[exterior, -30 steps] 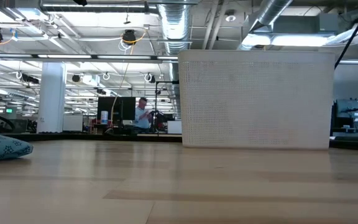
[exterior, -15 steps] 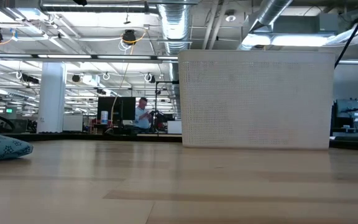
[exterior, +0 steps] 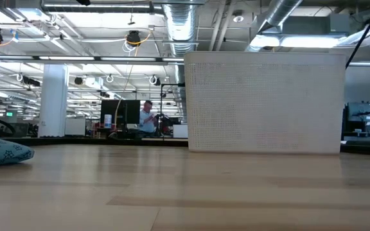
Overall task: Pick & place medical supplies in basket/bin
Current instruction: Put the green first aid kit in the white bin
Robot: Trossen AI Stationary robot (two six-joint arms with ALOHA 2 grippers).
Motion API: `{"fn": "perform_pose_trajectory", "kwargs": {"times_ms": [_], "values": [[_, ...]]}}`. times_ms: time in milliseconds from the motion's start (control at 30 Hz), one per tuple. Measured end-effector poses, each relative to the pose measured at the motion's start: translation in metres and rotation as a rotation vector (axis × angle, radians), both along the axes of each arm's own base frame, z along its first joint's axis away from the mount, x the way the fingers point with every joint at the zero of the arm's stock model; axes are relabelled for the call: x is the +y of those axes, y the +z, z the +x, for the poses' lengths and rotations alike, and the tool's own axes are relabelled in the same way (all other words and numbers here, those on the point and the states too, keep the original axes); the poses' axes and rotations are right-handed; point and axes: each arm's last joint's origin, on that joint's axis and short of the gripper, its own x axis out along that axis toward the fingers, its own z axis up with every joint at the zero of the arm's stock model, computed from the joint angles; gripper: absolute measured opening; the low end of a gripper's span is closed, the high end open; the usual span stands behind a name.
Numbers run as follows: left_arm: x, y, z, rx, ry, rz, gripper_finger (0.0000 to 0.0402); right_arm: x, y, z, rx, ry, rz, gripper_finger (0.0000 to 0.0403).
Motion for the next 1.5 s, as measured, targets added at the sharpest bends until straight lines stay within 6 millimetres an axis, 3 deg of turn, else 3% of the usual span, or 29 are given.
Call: {"fn": "perform_pose_trajectory", "kwargs": {"times_ms": [300, 667, 933, 1033, 1133, 1267, 1500], "values": [[0.000, 0.000, 0.001, -0.012, 0.000, -0.002, 0.0148, -0.001, -0.006, 0.007, -0.034, 0.004, -0.016, 0.0123], [0.000, 0.001, 0.001, -0.010, -0.007, 0.016, 0.0148, -0.016, -0.007, 0.020, -0.015, 0.007, -0.063, 0.0110], [0.000, 0.001, 0.001, -0.008, -0.009, 0.017, 0.0148, -0.025, -0.007, 0.027, -0.002, -0.023, -0.082, 0.0019], [0.000, 0.001, 0.001, -0.008, -0.009, 0.017, 0.0148, -0.028, -0.007, 0.033, -0.010, -0.020, -0.070, 0.0010], [0.000, 0.001, 0.001, -0.009, -0.010, 0.017, 0.0148, -0.031, -0.005, 0.044, -0.070, -0.026, -0.063, 0.0009], [0.000, 0.001, 0.001, -0.012, -0.009, 0.019, 0.0148, -0.031, 0.009, 0.071, -0.293, 0.056, -0.088, 0.0005], [0.000, 0.001, 0.001, -0.014, -0.008, 0.023, 0.0148, -0.046, 0.051, 0.117, -0.605, 0.290, -0.300, 0.0004]]}}
